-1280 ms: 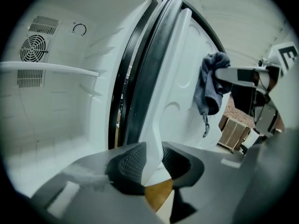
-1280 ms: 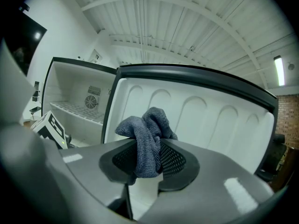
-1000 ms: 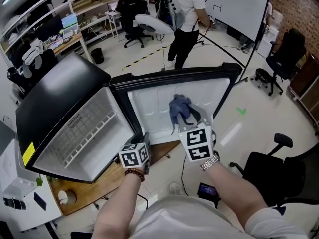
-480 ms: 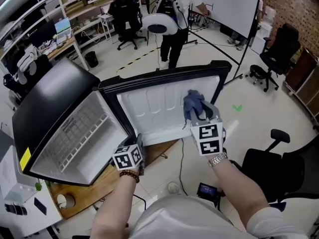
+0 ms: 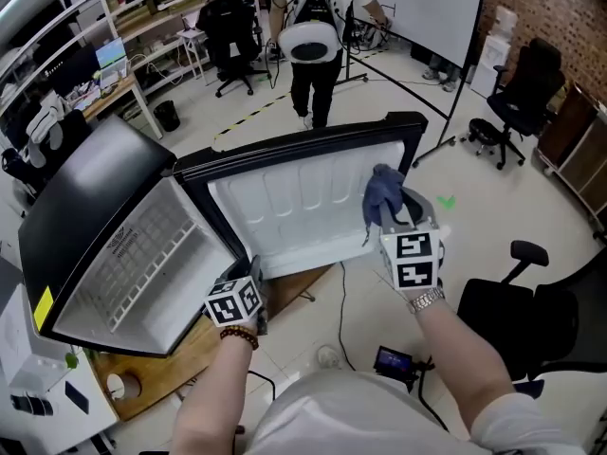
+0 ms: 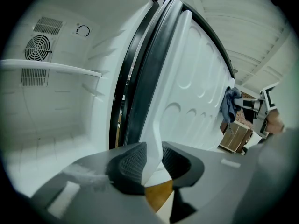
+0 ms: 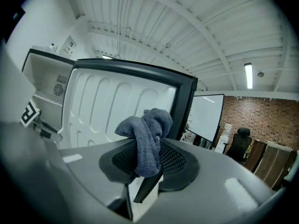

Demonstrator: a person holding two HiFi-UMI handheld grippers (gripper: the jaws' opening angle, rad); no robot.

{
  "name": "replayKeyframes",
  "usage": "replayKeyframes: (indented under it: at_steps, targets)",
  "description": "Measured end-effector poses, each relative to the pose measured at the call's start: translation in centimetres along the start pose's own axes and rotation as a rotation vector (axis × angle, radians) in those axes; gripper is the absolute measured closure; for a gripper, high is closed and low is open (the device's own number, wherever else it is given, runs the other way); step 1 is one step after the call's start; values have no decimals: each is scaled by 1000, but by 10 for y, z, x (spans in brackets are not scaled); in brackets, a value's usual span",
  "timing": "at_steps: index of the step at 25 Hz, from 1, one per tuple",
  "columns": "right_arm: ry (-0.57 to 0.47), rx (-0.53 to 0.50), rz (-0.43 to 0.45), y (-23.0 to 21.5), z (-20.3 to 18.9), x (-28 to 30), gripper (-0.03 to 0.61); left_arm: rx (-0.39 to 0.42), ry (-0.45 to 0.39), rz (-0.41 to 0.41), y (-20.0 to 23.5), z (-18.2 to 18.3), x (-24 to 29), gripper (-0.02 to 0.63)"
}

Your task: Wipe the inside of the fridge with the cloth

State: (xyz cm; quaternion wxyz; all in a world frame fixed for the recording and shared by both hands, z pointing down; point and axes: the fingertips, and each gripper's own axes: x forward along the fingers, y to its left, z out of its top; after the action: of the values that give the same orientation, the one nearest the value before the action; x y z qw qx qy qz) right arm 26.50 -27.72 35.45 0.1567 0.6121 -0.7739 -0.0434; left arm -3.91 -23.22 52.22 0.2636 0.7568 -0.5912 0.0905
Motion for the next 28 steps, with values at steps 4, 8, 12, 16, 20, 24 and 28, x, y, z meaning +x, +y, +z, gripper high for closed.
replayKeyframes:
  at_steps: [4, 8, 12, 16, 20, 24, 28]
  targets:
    - [2, -2, -4, -6, -4, -4, 466, -3, 0, 7, 0, 0, -1, 512]
    - [-1, -3, -1, -9, -7, -10, 466, -9, -1, 7, -2, 0, -2, 513]
    - [-34, -2, 87, 30, 1, -19, 466, -13, -3, 0, -4, -2, -2, 512]
    - [-61, -22, 257, 111, 11, -20, 466, -16, 8, -4, -4, -11, -5, 511]
    - [-92, -61, 408, 188, 24, -18, 466, -7, 22, -4, -4, -19, -6, 511]
    - [-112, -91, 517, 244, 37, -15, 466, 16, 39, -7, -5, -21, -7, 511]
    - [-110, -102, 568, 276, 39, -8, 466, 21, 46, -10, -4, -23, -7, 509]
